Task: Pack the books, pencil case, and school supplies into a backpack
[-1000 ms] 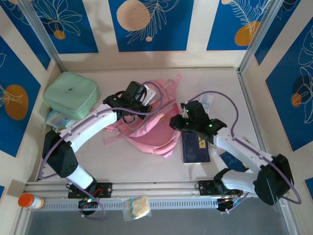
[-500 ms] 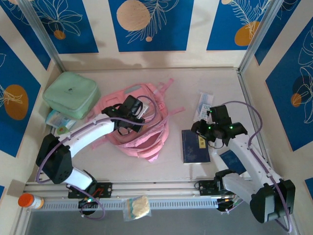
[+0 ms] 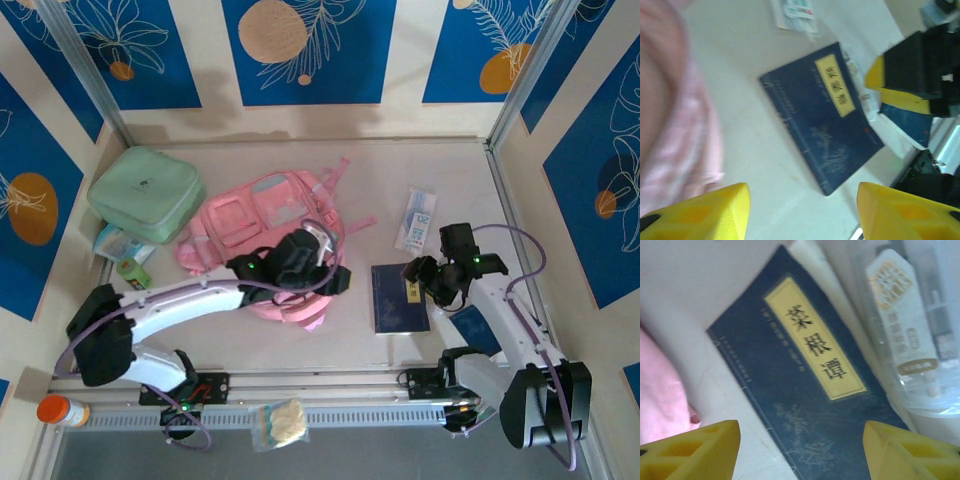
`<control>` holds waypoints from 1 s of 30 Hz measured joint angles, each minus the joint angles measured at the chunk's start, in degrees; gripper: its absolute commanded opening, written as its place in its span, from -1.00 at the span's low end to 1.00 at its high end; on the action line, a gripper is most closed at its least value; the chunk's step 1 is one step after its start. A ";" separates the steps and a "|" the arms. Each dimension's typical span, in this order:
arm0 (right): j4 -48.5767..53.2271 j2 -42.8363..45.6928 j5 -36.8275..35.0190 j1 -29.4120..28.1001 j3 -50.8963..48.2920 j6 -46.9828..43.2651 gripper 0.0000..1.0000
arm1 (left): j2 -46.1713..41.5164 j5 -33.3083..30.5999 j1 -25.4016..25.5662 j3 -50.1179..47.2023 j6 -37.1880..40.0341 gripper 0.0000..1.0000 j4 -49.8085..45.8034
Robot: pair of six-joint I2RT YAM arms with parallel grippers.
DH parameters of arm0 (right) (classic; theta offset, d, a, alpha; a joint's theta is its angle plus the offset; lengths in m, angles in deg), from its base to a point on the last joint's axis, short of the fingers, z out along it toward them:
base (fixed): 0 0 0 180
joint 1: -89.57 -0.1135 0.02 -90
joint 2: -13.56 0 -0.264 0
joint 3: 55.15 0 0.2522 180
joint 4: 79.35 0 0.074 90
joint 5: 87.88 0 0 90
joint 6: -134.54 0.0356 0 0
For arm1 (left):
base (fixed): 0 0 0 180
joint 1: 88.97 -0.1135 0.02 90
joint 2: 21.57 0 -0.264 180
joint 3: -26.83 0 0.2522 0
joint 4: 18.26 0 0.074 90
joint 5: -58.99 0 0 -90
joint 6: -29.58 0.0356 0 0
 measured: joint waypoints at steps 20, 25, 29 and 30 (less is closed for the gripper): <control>-0.90 -1.16 -2.49 -0.35 -7.50 3.10 0.58 | 21.42 -11.37 7.32 1.18 -14.99 0.11 8.92; -1.18 -2.14 -2.23 -2.32 -7.98 4.04 0.62 | 18.03 -14.49 7.39 -0.63 -15.32 0.12 5.18; -1.97 -2.14 -1.84 -6.49 -8.41 6.38 0.64 | 14.40 -16.35 7.48 -2.23 -16.26 0.13 1.79; -2.25 -2.14 -1.51 -8.04 -8.52 7.19 0.64 | 14.14 -16.48 7.48 -2.32 -16.41 0.13 1.33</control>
